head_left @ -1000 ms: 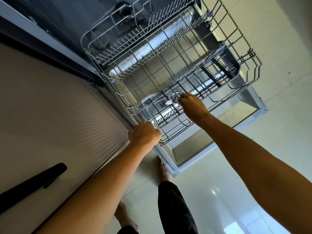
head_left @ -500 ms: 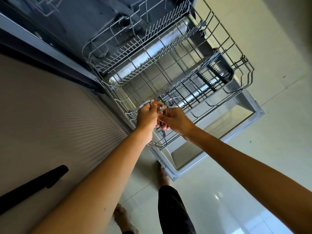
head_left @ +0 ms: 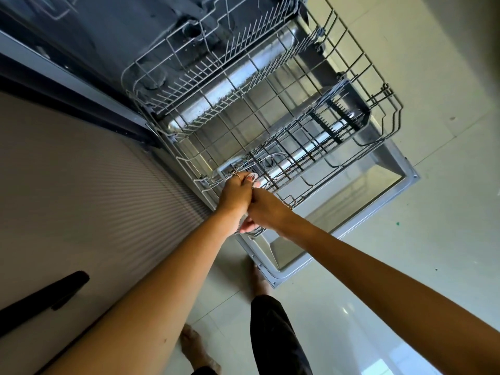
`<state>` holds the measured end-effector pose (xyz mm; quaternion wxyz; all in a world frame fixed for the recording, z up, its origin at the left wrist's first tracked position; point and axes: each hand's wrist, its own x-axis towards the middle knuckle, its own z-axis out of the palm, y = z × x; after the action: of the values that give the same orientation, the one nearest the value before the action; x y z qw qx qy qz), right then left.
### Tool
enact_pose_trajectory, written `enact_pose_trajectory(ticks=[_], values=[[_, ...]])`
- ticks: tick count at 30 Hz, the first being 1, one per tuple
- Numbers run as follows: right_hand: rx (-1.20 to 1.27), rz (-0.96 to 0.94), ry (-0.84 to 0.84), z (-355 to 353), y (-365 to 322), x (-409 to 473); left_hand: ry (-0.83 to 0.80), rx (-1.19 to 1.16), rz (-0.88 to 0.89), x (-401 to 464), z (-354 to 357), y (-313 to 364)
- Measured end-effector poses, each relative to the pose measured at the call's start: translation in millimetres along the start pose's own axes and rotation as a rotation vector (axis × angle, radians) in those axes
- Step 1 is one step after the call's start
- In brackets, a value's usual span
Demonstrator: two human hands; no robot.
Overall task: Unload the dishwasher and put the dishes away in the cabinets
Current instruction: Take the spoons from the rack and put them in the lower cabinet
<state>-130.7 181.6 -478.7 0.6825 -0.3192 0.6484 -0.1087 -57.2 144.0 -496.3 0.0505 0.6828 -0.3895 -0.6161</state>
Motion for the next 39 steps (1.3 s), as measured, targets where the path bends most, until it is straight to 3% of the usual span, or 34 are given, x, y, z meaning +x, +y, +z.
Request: enact_pose_trajectory(ticks=[3, 7, 10, 15, 18, 22, 28, 34, 39], values=[[-0.29, -0.103, 0.063, -9, -2, -2, 0.105, 0.028, -0.008, 1, 1, 4], [-0.476, -0.333, 0.42, -35, 7, 25, 0.26, 0.024, -0.038, 8, 2, 13], [-0.548, -0.287, 0.522, -64, 24, 60, 0.241, 0.014, -0.146, 9, 0, 13], [-0.884, -0.142, 0.428, -92, 33, 94, 0.19, -0.003, -0.196, 6, 1, 10], [-0.902, -0.139, 0.375, -86, 36, 100, 0.149, -0.032, -0.224, 7, 1, 4], [-0.916, -0.144, 0.431, -82, 36, 103, 0.113, -0.062, -0.251, 6, 1, -9], [-1.114, -0.155, 0.401, -85, 20, 111, 0.093, -0.103, -0.271, 6, 1, -11], [-1.334, -0.313, 0.418, -92, 11, 100, 0.112, -0.076, -0.254, 10, 0, -9], [-1.135, -0.518, 0.578, -121, 10, 74, 0.13, -0.071, -0.209, 7, -1, -1]])
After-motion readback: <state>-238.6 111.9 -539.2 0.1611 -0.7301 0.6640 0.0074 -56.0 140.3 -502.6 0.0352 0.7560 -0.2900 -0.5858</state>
